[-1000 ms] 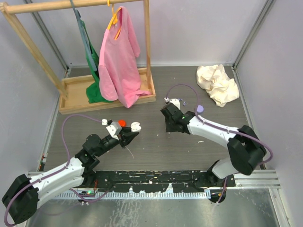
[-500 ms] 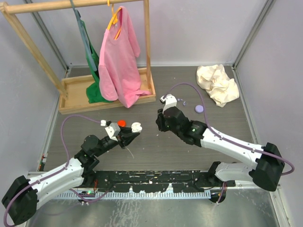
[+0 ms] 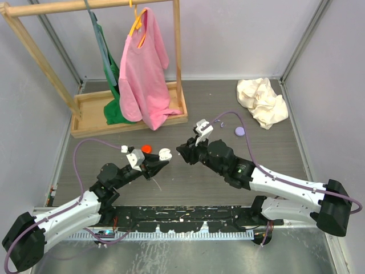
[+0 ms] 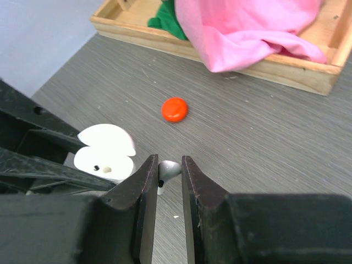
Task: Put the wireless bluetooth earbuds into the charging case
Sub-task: Pick up the earbud from the center of the board, then place the earbud in the charging case.
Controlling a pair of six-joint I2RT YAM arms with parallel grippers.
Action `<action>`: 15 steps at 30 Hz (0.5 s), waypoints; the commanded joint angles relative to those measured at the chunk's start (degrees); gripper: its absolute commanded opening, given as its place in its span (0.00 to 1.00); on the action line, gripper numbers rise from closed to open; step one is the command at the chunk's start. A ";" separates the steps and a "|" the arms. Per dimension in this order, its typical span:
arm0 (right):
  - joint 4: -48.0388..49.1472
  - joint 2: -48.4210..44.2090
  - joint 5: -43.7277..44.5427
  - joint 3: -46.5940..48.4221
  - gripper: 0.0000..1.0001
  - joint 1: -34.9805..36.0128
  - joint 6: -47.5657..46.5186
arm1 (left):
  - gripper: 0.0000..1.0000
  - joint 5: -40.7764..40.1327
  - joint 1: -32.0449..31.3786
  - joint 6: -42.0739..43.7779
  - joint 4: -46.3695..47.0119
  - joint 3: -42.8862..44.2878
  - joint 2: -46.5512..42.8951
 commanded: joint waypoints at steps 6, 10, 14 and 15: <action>17.52 -1.62 -4.41 -2.79 0.27 2.71 -4.34 | 0.00 1.27 -0.21 0.30 5.12 0.16 -0.13; 19.95 -0.52 -4.94 -3.05 0.27 3.24 -4.86 | 0.00 1.47 -0.23 0.16 5.25 0.16 -0.15; 20.99 1.16 -5.73 -2.66 0.27 3.98 -5.33 | 0.00 1.39 -0.17 0.08 5.29 0.21 -0.15; 21.25 1.48 -5.70 -2.73 0.27 4.22 -5.46 | 0.00 1.33 -0.17 0.03 5.34 0.17 -0.15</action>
